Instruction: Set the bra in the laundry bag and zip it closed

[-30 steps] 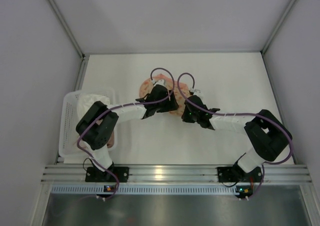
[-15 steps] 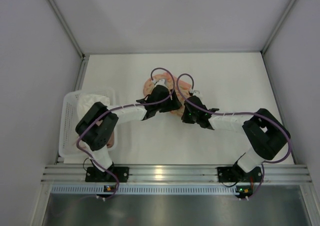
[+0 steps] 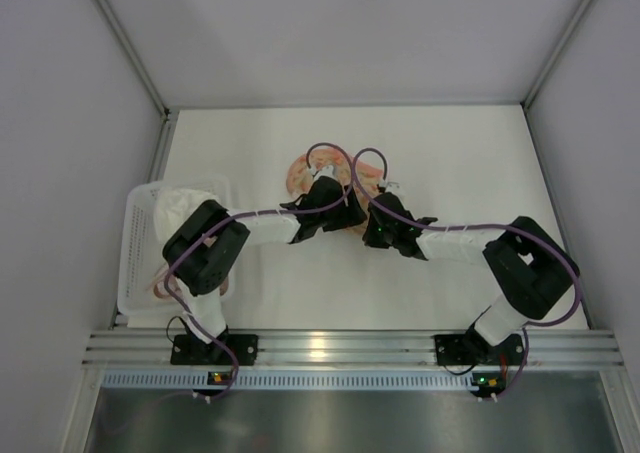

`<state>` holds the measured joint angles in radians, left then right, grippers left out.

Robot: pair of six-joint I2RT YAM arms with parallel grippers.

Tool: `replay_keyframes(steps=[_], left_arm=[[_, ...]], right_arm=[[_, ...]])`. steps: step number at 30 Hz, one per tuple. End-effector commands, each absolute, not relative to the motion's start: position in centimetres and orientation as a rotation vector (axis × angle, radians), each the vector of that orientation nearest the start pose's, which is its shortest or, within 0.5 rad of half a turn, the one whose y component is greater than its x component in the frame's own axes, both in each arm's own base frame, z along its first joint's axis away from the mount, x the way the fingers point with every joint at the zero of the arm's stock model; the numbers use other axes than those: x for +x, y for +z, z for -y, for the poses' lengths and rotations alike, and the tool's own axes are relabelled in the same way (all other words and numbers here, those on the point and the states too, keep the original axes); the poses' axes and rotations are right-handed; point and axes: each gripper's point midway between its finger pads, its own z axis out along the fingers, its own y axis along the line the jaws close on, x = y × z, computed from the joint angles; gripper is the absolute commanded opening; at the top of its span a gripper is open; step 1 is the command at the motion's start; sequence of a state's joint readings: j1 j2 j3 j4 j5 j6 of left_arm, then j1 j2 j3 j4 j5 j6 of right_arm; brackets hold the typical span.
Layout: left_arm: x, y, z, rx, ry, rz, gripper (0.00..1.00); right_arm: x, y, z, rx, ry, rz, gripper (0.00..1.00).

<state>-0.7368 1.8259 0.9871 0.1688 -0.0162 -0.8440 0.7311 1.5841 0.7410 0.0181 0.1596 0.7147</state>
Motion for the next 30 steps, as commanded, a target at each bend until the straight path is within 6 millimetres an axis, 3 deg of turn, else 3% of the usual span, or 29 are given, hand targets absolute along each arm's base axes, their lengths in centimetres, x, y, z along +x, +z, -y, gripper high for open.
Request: replay_keyframes(steps=[1,4,7,16,23,30], left_arm=[[34.1,4.9,34.7,-0.174,-0.812,-2.345,0.71],[33.8,2.2,32.9,-0.235,-0.659,-2.436,0.71],[33.6,0.9,31.6,-0.268,-0.550,-2.497,0.71],[33.1,1.1,28.5,-0.311,-0.422,-2.494,0.71],[33.1,-0.3,26.3,-0.320,-0.341,-2.528,0.71],[33.3,0.2,24.9,-0.209,-0.291,-2.527,0.70]], right_arm=[[29.3,3.7,-26.3,0.046,0.512,-2.405,0.00],[29.3,3.4,-26.0,0.021,0.479,-2.412,0.00],[29.3,2.9,-24.4,-0.014,0.366,-2.425,0.00],[30.0,1.9,-19.7,-0.003,0.169,-2.444,0.00],[30.8,1.0,-17.1,0.037,0.099,-2.449,0.00],[33.3,1.6,-15.3,0.080,0.084,-2.411,0.00]])
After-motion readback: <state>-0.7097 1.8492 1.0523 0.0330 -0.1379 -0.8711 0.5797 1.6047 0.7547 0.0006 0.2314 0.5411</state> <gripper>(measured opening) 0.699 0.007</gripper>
